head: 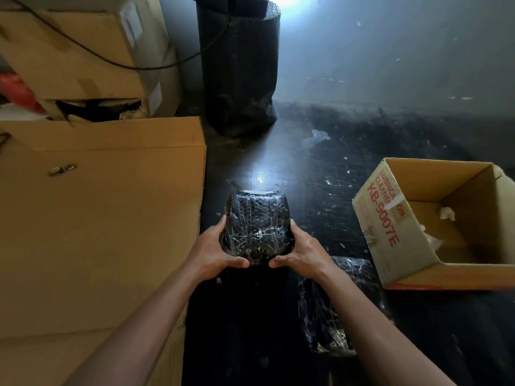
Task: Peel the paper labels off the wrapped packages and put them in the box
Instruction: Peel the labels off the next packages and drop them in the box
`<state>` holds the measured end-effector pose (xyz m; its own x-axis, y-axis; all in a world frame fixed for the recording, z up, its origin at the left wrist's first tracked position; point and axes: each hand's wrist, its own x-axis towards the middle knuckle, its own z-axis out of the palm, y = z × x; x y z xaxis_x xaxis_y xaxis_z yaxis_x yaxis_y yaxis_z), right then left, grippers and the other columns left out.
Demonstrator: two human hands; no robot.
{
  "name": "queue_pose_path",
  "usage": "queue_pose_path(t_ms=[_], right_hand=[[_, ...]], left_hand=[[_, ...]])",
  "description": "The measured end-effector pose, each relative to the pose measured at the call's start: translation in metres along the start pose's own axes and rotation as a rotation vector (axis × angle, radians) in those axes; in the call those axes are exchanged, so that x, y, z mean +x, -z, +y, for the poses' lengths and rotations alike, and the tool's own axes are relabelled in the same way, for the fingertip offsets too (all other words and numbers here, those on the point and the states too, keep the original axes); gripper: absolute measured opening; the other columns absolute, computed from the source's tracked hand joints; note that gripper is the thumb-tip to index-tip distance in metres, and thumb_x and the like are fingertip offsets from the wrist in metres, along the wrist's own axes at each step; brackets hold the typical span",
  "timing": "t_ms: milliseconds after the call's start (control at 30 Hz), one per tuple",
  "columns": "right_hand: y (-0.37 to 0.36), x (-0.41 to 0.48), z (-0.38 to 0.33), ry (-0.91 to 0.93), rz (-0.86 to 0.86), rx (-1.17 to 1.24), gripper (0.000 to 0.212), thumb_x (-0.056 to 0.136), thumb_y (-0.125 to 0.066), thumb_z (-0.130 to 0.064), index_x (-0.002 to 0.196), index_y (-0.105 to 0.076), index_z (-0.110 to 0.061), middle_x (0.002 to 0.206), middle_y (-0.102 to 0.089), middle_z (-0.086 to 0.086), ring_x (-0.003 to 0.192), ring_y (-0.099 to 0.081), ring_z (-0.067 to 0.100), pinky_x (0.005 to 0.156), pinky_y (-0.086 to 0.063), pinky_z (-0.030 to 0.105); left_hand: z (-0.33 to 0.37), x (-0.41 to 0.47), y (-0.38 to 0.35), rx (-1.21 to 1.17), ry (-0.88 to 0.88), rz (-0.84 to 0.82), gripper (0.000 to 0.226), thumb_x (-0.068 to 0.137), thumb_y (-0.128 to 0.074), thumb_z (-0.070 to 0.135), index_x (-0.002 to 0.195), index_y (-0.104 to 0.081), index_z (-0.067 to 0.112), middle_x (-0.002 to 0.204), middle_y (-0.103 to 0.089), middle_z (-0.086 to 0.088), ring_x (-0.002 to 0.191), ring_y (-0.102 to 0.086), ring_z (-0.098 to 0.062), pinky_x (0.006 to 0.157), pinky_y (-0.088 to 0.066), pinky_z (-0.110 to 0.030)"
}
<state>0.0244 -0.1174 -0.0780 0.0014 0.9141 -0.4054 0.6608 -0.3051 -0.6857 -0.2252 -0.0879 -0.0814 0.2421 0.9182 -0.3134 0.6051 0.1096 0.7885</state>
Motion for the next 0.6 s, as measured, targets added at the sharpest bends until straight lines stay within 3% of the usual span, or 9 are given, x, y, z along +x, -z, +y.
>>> queue_pose_path(t_ms=[133, 333, 467, 600], right_hand=[[-0.02, -0.033, 0.002, 0.012, -0.015, 0.016, 0.137, 0.054, -0.095, -0.045, 0.16, -0.012, -0.023, 0.151, -0.049, 0.001, 0.134, -0.049, 0.018, 0.11, -0.041, 0.031], [-0.053, -0.082, 0.011, -0.028, -0.055, 0.001, 0.137, 0.063, -0.093, -0.042, 0.161, 0.001, -0.019, 0.158, -0.039, 0.008, 0.139, -0.043, 0.024, 0.105, -0.039, 0.027], [-0.074, -0.105, 0.02, -0.057, -0.075, -0.04, 0.133, 0.066, -0.091, -0.041, 0.161, 0.0, -0.017, 0.152, -0.046, 0.01, 0.132, -0.05, 0.024, 0.102, -0.045, 0.027], [-0.09, -0.121, 0.028, -0.073, -0.053, -0.11, 0.104, 0.081, -0.083, -0.029, 0.16, -0.016, -0.015, 0.153, -0.045, 0.009, 0.132, -0.051, 0.023, 0.104, -0.045, 0.029]], left_hand=[[-0.011, -0.04, -0.005, -0.006, 0.008, 0.006, 0.146, 0.044, -0.099, 0.05, 0.161, -0.015, 0.025, 0.162, -0.032, -0.002, 0.147, -0.033, -0.019, 0.117, -0.031, -0.033], [-0.035, -0.089, -0.018, -0.01, 0.034, -0.019, 0.148, 0.042, -0.1, 0.051, 0.161, -0.015, 0.025, 0.161, -0.034, -0.001, 0.146, -0.034, -0.018, 0.117, -0.031, -0.032], [-0.053, -0.115, -0.033, 0.002, 0.062, -0.007, 0.146, 0.043, -0.099, 0.053, 0.161, -0.018, 0.024, 0.159, -0.037, 0.0, 0.144, -0.037, -0.018, 0.115, -0.035, -0.034], [-0.071, -0.127, -0.054, 0.004, 0.119, -0.01, 0.139, 0.046, -0.1, 0.042, 0.16, -0.021, 0.03, 0.155, -0.044, 0.003, 0.14, -0.044, -0.017, 0.115, -0.037, -0.036]])
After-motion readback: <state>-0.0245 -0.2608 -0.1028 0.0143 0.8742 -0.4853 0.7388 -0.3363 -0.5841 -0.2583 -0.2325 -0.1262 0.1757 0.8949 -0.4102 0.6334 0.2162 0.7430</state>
